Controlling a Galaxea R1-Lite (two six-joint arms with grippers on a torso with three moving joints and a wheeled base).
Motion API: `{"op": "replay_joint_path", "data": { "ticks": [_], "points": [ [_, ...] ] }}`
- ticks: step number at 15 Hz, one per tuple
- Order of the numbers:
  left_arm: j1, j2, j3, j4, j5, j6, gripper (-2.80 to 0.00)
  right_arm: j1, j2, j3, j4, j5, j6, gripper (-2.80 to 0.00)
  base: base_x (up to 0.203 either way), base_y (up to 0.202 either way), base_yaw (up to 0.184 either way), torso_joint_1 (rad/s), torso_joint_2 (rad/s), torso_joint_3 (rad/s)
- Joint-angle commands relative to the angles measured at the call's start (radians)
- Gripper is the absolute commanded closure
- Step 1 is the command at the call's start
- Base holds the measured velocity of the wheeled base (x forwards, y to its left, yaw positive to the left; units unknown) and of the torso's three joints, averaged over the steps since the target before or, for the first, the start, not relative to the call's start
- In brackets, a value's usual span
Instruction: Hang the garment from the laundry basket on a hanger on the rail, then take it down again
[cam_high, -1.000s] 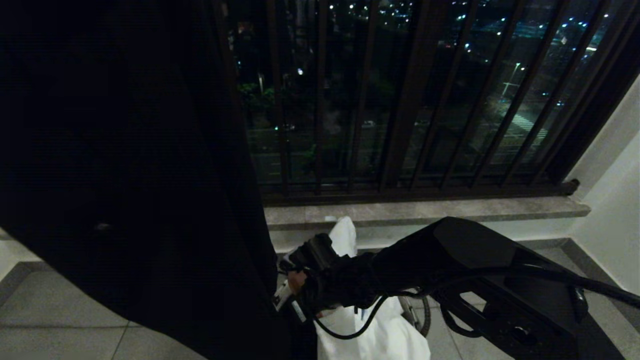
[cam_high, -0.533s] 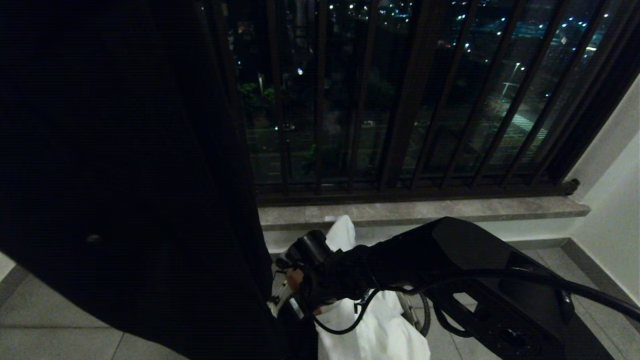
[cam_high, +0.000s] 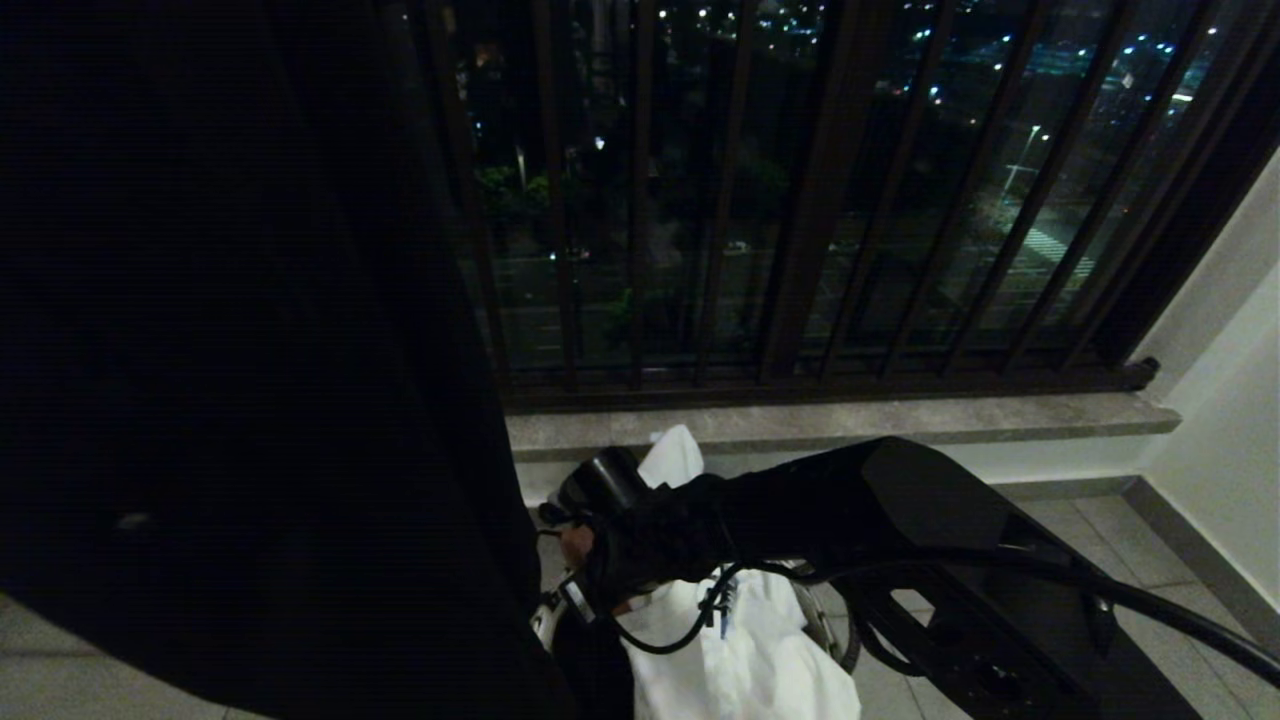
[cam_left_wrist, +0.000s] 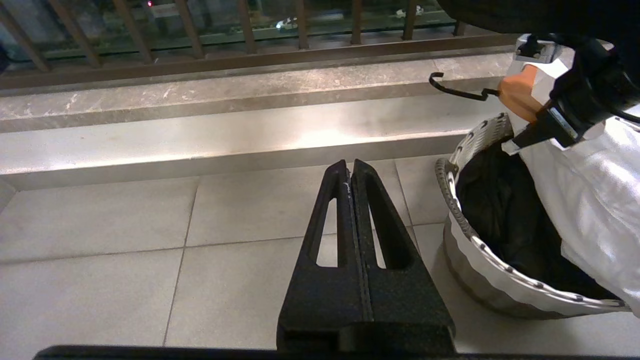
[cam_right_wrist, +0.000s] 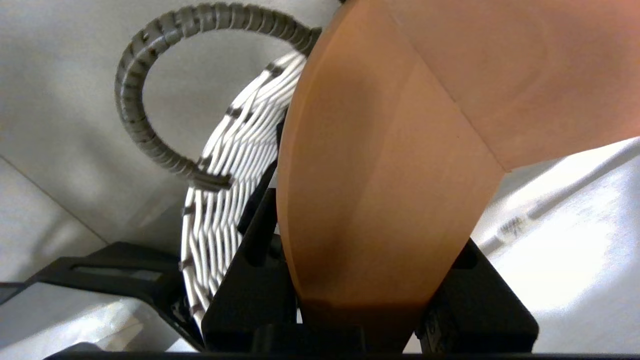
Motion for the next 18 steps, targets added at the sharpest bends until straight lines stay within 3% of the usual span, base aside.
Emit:
{"op": "replay_joint_path", "data": {
  "ticks": [1, 12, 13, 18],
  "points": [
    [0.000, -0.001, 0.003, 0.000, 0.000, 0.000, 0.00, 0.001, 0.017, -0.031, 0.008, -0.001, -0.001, 0.00, 0.000, 0.000, 0.000, 0.000, 0.00, 0.000],
    [0.000, -0.001, 0.003, 0.000, 0.000, 0.000, 0.00, -0.026, 0.054, -0.078, 0.006, -0.005, -0.018, 0.00, 0.000, 0.000, 0.000, 0.000, 0.00, 0.000],
    [0.000, -0.001, 0.003, 0.000, 0.000, 0.000, 0.00, -0.027, 0.054, -0.077, 0.008, -0.005, -0.018, -2.80, 0.000, 0.000, 0.000, 0.000, 0.00, 0.000],
    [0.000, -0.001, 0.003, 0.000, 0.000, 0.000, 0.00, -0.023, 0.043, -0.053, 0.014, -0.013, -0.015, -2.80, 0.000, 0.000, 0.000, 0.000, 0.00, 0.000]
  ]
}}
